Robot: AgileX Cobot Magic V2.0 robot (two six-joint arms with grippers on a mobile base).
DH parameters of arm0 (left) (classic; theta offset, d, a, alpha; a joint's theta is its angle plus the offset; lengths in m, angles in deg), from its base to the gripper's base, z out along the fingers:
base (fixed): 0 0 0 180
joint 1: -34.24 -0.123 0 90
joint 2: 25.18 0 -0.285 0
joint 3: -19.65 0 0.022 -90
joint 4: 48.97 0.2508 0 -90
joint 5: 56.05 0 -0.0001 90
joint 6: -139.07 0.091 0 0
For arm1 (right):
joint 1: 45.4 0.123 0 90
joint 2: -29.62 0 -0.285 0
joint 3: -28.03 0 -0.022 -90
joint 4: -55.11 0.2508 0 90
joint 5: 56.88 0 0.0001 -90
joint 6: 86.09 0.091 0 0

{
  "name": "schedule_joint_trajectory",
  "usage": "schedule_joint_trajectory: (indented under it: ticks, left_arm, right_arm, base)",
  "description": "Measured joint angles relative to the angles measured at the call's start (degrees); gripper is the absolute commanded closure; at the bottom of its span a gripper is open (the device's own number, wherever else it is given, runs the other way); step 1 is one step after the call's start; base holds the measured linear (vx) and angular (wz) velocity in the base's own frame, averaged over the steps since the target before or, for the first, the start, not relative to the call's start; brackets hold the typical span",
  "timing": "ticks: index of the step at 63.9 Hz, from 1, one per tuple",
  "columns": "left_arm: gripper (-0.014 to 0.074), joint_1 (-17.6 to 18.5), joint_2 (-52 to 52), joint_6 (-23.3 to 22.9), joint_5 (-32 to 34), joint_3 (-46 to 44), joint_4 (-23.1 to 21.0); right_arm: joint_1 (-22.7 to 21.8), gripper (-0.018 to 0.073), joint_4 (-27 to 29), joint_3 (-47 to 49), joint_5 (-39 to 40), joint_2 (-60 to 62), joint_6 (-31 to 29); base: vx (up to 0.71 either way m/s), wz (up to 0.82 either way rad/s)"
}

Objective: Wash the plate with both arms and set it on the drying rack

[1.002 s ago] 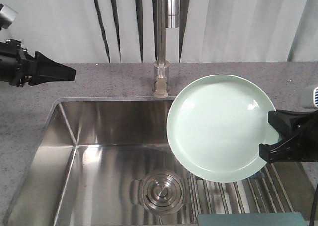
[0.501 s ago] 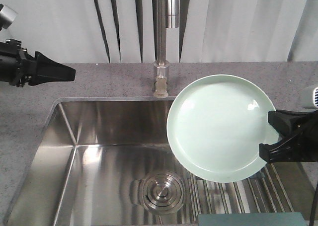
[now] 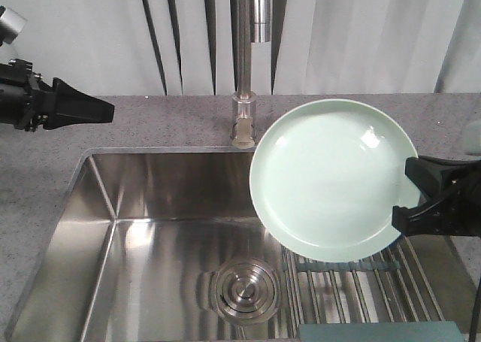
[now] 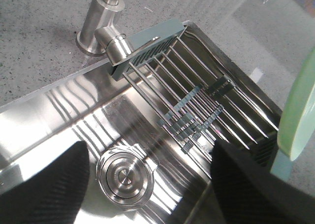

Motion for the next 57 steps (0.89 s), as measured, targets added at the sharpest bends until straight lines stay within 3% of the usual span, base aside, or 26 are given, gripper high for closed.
schedule_joint_trajectory:
  ticks: [11, 27, 36, 44, 57]
  left_arm:
    - [0.0092, 0.00, 0.00, 0.00, 0.00, 0.00, -0.01]
    - [0.0092, 0.00, 0.00, 0.00, 0.00, 0.00, -0.05]
    - [0.0092, 0.00, 0.00, 0.00, 0.00, 0.00, -0.05]
    - [0.0092, 0.00, 0.00, 0.00, 0.00, 0.00, -0.05]
    - [0.0092, 0.00, 0.00, 0.00, 0.00, 0.00, -0.05]
  right_arm:
    - [0.00, 0.0568, 5.08, 4.39, -5.66, -1.23, 3.50]
    - [0.00, 0.0568, 5.92, 24.13, -38.58, -13.63, 3.91]
    - [0.00, 0.0568, 7.00, 36.79, -53.23, -20.88, 3.91]
    - [0.00, 0.0568, 10.67, 46.11, -60.73, -25.80, 3.55]
    - [0.00, 0.0568, 17.59, 51.77, -62.65, -31.94, 2.63]
  base:
    - [0.00, 0.00]
    - [0.00, 0.00]
    - [0.00, 0.00]
    - [0.00, 0.00]
    - [0.00, 0.00]
